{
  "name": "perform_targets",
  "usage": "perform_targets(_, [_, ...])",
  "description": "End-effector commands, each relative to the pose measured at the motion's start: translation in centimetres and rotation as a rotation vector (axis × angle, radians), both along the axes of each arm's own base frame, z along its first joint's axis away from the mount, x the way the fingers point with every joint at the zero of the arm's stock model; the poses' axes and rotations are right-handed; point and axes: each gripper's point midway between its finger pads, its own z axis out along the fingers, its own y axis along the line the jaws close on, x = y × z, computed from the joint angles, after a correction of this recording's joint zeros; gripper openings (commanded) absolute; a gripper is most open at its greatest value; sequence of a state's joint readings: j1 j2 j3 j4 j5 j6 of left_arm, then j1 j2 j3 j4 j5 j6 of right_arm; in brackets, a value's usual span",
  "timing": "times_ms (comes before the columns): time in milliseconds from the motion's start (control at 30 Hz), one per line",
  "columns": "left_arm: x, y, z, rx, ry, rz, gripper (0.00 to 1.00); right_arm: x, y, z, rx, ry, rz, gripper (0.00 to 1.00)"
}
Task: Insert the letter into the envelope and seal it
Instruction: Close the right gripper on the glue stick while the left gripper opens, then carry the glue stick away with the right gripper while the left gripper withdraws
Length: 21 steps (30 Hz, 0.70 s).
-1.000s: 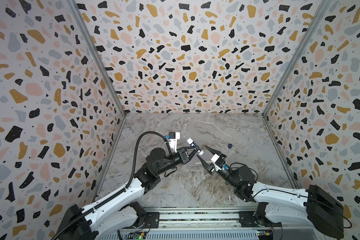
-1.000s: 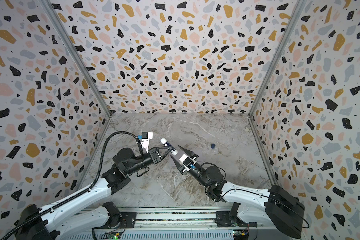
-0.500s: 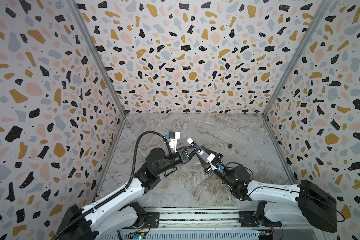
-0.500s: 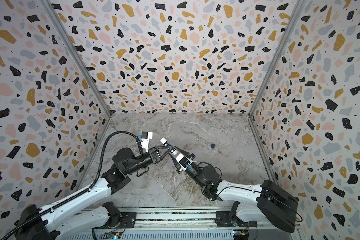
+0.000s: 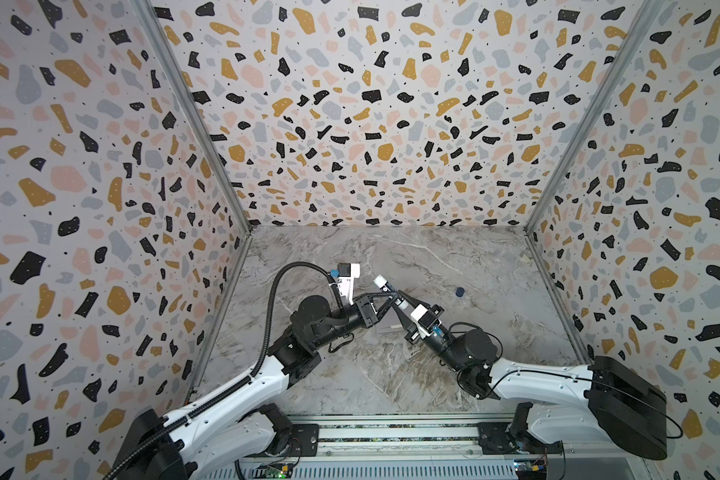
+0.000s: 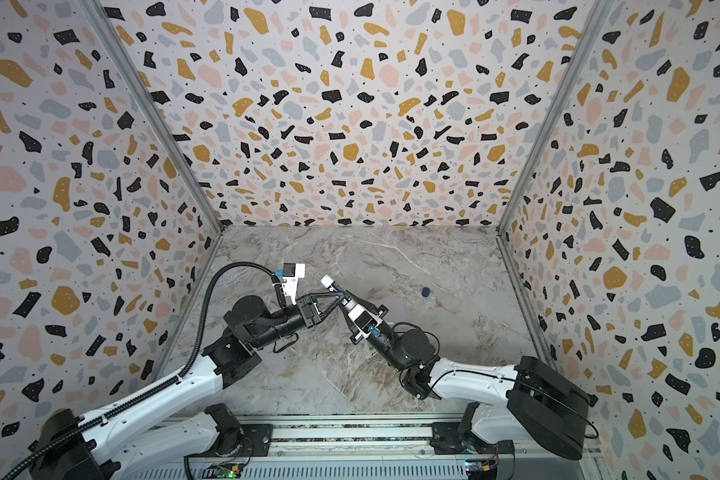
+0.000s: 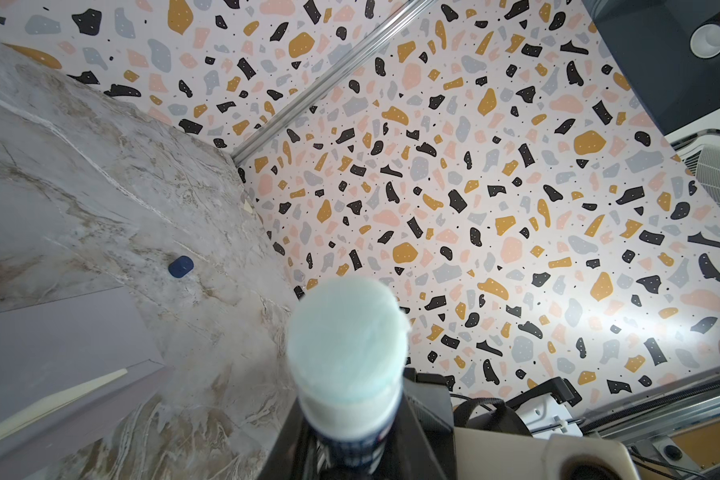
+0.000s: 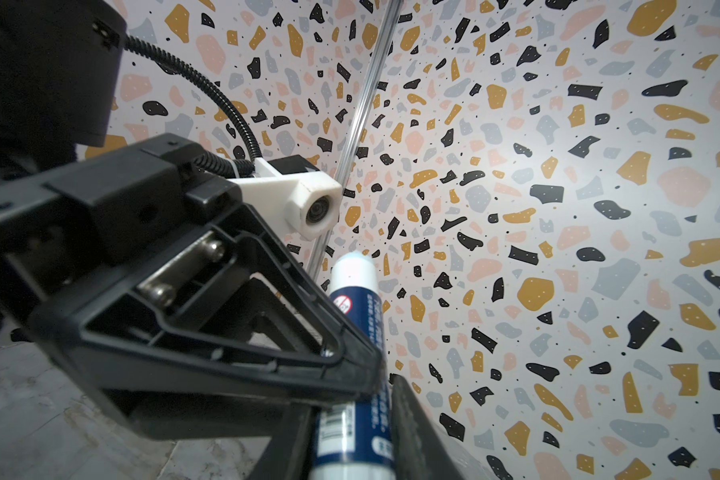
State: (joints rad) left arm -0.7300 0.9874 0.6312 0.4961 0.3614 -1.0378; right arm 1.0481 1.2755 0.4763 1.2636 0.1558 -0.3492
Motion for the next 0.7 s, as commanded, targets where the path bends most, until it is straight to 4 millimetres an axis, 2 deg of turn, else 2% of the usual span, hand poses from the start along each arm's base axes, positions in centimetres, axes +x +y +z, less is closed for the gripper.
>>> perform_targets(0, [-0.5,0.1,2.9,-0.061,-0.069,-0.021,0.0,-0.1,-0.5,2.7,0.076,-0.04,-0.019,0.23])
perform_targets(167, [-0.4,0.0,2.8,-0.061,-0.072,-0.019,0.0,0.0,-0.7,2.7,0.061,-0.042,-0.034,0.1])
perform_targets(233, [-0.4,0.1,3.0,-0.054,-0.087,-0.013,0.09,0.1,-0.8,2.7,0.052,-0.032,-0.042,0.05])
perform_targets(300, [-0.2,0.4,3.3,-0.023,-0.12,0.013,0.24,0.1,-1.2,2.8,0.046,-0.013,-0.051,0.0])
perform_targets(400, [0.3,1.1,3.6,0.065,-0.193,0.069,0.42,0.2,-1.9,3.3,0.031,0.022,-0.064,0.0])
perform_targets(567, [0.6,2.5,3.9,0.168,-0.271,0.15,0.55,1.6,-3.4,3.3,-0.032,0.181,-0.097,0.0])
perform_targets(667, [0.8,3.2,3.2,0.218,-0.281,0.182,0.57,3.7,-4.7,3.0,-0.086,0.359,-0.13,0.0])
